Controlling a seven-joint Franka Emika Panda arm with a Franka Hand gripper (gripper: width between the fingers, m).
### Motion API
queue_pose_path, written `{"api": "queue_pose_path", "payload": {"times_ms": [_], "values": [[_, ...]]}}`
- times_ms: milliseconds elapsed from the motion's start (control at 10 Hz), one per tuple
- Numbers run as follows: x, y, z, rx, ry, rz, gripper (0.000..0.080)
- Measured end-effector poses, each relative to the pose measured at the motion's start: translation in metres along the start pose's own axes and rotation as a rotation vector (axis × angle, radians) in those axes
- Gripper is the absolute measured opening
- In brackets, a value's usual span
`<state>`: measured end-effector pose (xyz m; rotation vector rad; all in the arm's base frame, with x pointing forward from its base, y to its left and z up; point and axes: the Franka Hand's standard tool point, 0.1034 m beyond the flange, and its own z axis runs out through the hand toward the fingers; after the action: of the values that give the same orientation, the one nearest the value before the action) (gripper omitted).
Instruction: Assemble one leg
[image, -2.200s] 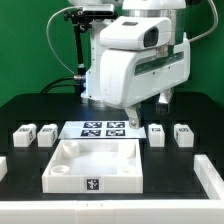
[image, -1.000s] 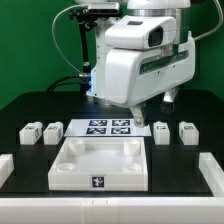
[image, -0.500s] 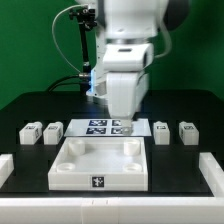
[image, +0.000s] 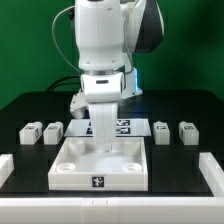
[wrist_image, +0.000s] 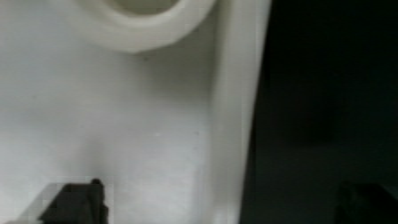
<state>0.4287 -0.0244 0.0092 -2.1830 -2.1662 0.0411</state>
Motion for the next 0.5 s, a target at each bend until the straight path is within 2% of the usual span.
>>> {"api": "queue_pose_path", "payload": {"times_ms": [200,400,500], "values": [[-0.001,-0.0002,0.0001,0.0,0.0,0.001,0.0635],[-0.0012,-0.0006,0.0005,0.001,0.0,0.001,0.0277],[-0.0012,-0.0007,0.0006,0.002,0.0,0.002,0.0142]]}}
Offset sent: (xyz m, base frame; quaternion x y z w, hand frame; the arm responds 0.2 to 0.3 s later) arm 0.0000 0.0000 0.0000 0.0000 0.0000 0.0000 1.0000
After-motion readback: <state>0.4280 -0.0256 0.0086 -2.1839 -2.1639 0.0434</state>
